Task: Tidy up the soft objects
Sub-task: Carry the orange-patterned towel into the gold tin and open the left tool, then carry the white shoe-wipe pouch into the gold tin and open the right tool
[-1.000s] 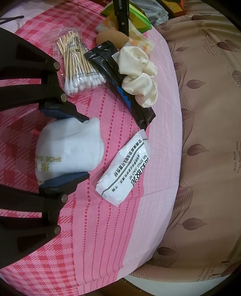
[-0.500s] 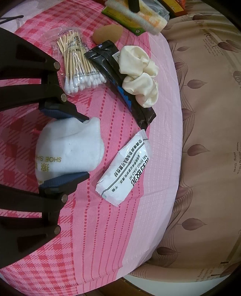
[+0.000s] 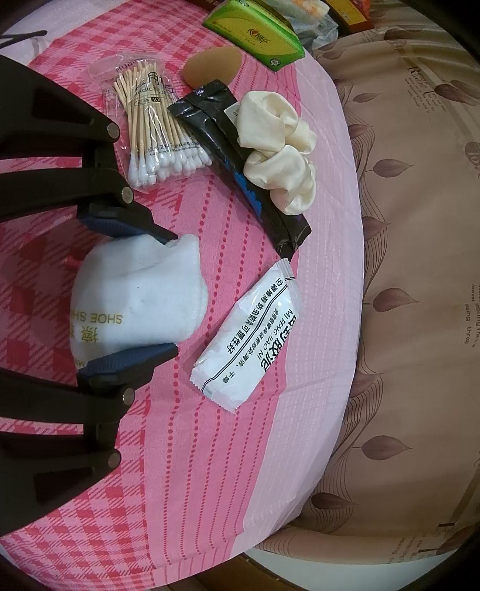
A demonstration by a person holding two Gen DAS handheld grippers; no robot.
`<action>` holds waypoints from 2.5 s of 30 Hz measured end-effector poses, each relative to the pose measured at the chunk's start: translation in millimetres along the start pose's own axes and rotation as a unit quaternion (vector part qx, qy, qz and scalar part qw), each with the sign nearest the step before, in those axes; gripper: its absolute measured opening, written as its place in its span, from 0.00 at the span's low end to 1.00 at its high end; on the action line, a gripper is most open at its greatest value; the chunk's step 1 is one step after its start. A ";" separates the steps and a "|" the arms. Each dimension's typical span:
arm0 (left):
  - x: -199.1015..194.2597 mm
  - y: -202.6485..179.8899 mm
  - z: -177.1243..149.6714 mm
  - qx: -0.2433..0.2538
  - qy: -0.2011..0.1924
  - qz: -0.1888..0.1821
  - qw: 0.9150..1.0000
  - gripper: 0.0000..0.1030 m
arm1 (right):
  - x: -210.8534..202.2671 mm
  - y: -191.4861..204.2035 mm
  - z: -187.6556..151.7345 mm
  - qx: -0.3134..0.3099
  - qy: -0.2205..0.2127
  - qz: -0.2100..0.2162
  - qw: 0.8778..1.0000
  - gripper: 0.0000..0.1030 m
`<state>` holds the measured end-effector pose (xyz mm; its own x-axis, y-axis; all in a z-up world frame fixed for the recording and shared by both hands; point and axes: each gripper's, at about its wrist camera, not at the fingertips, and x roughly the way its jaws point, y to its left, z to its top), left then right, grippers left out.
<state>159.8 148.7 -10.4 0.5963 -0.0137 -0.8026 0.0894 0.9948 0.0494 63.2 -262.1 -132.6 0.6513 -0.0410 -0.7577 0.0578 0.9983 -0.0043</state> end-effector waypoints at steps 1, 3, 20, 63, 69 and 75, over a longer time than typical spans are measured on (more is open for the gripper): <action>1.1 9.4 -0.2 -0.003 0.001 0.008 1.000 0.25 | 0.0 -0.1 0.0 0.000 0.000 0.000 1.000 0.48; 4.7 25.5 2.1 -0.010 0.004 0.023 1.000 0.25 | -0.2 0.4 -0.1 0.000 0.000 0.000 1.000 0.48; 68.2 108.0 6.3 -0.049 0.063 0.069 0.994 0.25 | 0.3 1.2 1.5 -0.007 0.001 -0.005 1.000 0.49; -39.9 111.0 -80.7 -0.103 -0.039 0.200 0.974 0.44 | 0.4 2.0 1.4 -0.017 0.001 -0.013 1.000 0.47; -41.1 130.1 -86.6 -0.141 -0.043 0.196 0.970 0.45 | -1.7 8.0 1.5 -0.025 -0.002 -0.031 0.999 0.41; -38.4 138.6 -90.7 -0.165 -0.032 0.186 0.968 0.45 | -4.5 15.4 4.1 -0.021 0.001 -0.051 0.998 0.37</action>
<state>76.9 296.3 -26.7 0.5871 0.3552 -0.7274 -0.3947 0.9101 0.1259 64.3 -246.7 -126.5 0.6423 -0.1423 -0.7531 0.0914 0.9898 -0.1091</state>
